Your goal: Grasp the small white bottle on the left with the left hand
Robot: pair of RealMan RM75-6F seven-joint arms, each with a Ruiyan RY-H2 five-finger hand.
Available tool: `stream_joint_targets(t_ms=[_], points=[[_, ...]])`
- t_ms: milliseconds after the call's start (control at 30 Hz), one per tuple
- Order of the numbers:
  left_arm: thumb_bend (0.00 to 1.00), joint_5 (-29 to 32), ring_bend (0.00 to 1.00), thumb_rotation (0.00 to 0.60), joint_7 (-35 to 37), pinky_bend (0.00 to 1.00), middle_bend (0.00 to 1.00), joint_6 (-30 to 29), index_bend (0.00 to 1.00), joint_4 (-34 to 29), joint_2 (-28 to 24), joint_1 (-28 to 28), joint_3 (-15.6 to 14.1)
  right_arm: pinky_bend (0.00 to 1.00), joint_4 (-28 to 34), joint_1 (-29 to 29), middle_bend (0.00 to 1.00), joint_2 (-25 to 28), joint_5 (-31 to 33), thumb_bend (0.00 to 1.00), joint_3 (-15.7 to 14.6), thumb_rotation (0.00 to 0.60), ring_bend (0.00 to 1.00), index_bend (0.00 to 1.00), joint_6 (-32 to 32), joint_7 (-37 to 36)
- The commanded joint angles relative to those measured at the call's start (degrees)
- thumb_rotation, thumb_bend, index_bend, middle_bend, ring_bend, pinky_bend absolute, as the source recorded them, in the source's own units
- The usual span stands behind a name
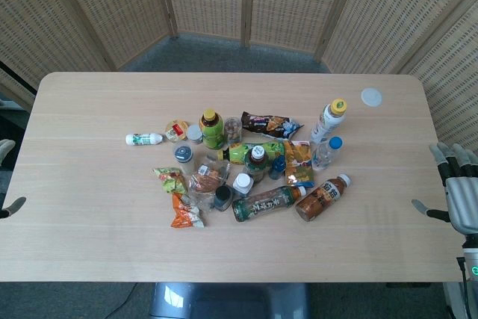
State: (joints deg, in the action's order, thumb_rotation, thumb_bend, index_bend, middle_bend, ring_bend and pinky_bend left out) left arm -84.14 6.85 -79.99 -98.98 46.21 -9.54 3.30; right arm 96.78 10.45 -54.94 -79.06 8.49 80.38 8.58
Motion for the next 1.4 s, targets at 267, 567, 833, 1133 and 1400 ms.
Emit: stream_joint_targets(t_ms=[267,567,833,1133,1400], points=[[0.26,-0.91,0.00,0.600,1.31,0.00,0.00,0.76,0.00,1.24,0.51,-0.14,-0.45,0.00,1.75,-0.37,0.00,0.99,-0.30,0.03,0.03,0.513,0.00,0.00,0.94,0.72],[0.26,-1.37,0.00,0.600,1.51,0.00,0.00,9.69,0.00,1.19,-2.19,-4.92,-0.69,0.00,2.38,-1.10,0.00,1.40,-0.02,0.03,0.03,0.513,0.00,0.00,1.90,0.58],[0.26,2.88,0.00,0.600,1.74,0.00,0.00,24.52,0.00,4.68,0.41,-13.47,0.73,0.00,2.84,-1.01,0.00,1.99,0.70,0.03,0.31,0.514,0.00,0.00,1.59,1.01],[0.26,7.05,0.00,0.600,-1.68,0.00,0.00,35.89,0.00,11.21,8.13,-21.76,2.14,0.00,3.32,-1.87,0.00,3.19,1.75,0.02,0.49,0.512,0.00,0.00,2.42,1.23],[0.26,11.33,0.00,0.600,-4.40,0.00,0.00,43.16,0.00,17.46,15.34,-27.83,3.13,0.00,3.38,-2.67,0.00,3.95,2.42,0.03,0.48,0.513,0.00,0.00,3.02,0.91]])
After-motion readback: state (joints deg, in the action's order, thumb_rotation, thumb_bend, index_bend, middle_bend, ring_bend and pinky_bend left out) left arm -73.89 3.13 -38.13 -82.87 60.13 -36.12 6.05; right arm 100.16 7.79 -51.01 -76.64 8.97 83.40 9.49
